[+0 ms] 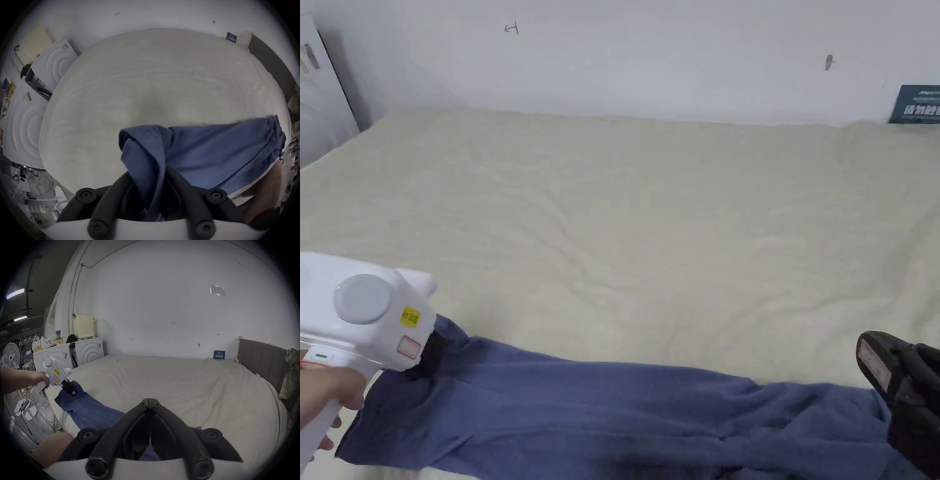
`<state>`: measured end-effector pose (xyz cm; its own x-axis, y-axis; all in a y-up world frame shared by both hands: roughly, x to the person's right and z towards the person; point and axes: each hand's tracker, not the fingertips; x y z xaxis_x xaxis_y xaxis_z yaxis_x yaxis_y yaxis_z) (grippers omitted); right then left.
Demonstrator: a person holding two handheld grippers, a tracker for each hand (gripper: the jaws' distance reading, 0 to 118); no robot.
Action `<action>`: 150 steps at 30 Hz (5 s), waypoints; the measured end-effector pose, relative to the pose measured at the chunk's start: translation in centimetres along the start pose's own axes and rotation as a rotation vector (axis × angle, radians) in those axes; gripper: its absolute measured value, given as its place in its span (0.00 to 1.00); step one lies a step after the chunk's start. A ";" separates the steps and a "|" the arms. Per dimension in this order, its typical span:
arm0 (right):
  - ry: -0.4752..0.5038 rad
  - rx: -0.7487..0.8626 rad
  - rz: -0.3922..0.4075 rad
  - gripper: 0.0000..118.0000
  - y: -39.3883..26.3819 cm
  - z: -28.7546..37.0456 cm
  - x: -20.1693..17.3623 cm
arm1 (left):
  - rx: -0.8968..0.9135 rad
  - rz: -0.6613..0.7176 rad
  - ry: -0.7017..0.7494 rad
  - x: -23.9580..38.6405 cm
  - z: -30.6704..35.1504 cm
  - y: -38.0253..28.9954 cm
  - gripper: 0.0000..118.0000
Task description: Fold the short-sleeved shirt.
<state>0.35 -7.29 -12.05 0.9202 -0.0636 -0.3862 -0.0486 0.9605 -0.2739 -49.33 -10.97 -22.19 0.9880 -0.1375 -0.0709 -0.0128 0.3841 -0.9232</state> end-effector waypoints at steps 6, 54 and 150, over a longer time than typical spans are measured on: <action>-0.016 0.006 -0.035 0.00 -0.3 0.7 1.6 | -0.040 -0.024 -0.333 10.2 1.6 2.2 0.05; -0.064 -0.047 -0.150 0.00 -0.6 1.3 4.6 | 0.117 0.155 -0.970 16.8 1.4 1.0 0.00; 0.058 -0.026 -0.405 0.00 -1.2 2.5 8.8 | 0.251 0.285 -1.099 26.6 1.2 -1.6 0.02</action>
<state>9.42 -8.37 -12.92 0.8438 -0.4508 -0.2913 0.3026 0.8478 -0.4354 -22.80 -14.18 -22.12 0.5569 0.8021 0.2156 -0.3471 0.4605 -0.8169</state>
